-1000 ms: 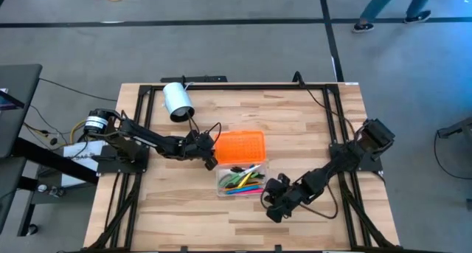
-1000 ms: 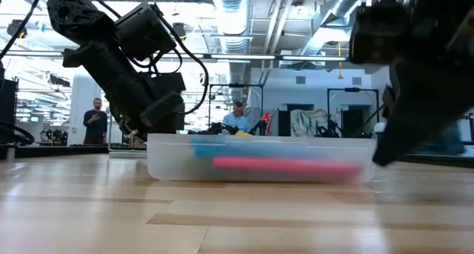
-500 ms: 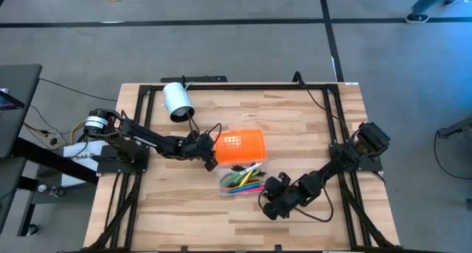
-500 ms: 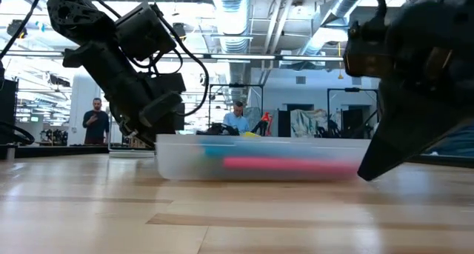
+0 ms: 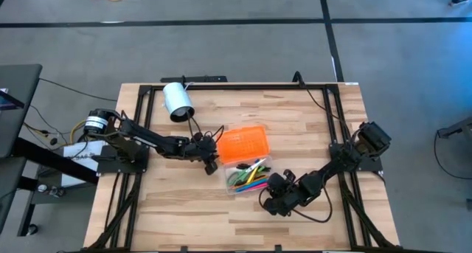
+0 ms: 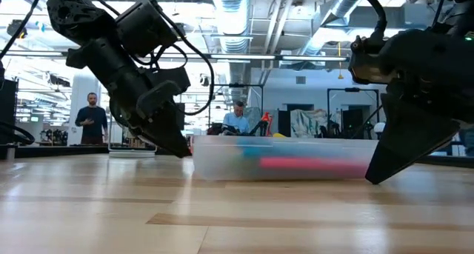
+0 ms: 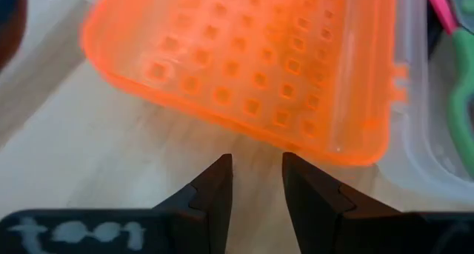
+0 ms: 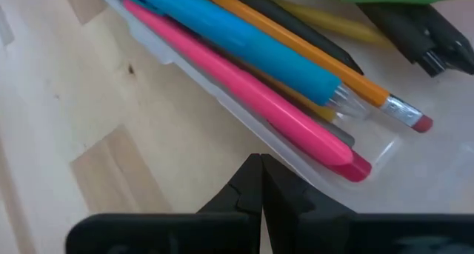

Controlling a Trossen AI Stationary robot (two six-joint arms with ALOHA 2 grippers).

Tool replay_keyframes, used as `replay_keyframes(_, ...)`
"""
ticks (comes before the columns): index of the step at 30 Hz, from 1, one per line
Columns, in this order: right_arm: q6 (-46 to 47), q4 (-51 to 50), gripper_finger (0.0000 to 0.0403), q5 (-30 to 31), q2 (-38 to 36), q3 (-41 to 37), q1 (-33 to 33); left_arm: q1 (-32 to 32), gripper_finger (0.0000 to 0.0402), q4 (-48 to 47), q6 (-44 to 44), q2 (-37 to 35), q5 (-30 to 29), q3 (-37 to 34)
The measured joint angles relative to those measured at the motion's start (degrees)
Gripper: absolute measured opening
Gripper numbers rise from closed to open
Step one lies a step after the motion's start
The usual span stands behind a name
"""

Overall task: Pick & place school supplies into a supply box
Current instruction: Close the orange supply box

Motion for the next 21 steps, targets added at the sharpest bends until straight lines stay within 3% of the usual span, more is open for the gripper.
replay_keyframes(7,3.0,-4.0,0.0000,0.6,0.0,0.0,1.6,-2.8,0.0107,-4.9,-0.2,0.0,2.0,0.0)
replay_keyframes(12,6.7,-6.1,0.0000,2.2,-0.1,-0.1,3.6,-6.2,0.0104,-5.5,-0.8,-3.0,-3.7,0.0)
replay_keyframes(17,9.1,-6.4,0.0000,3.0,-0.1,-0.2,5.0,-6.2,0.0069,-4.6,3.4,-10.1,-13.3,0.1)
replay_keyframes(21,9.0,-5.6,0.0000,3.8,-0.1,-0.3,5.1,-2.6,0.0028,-1.8,10.8,-12.2,-11.8,0.1)
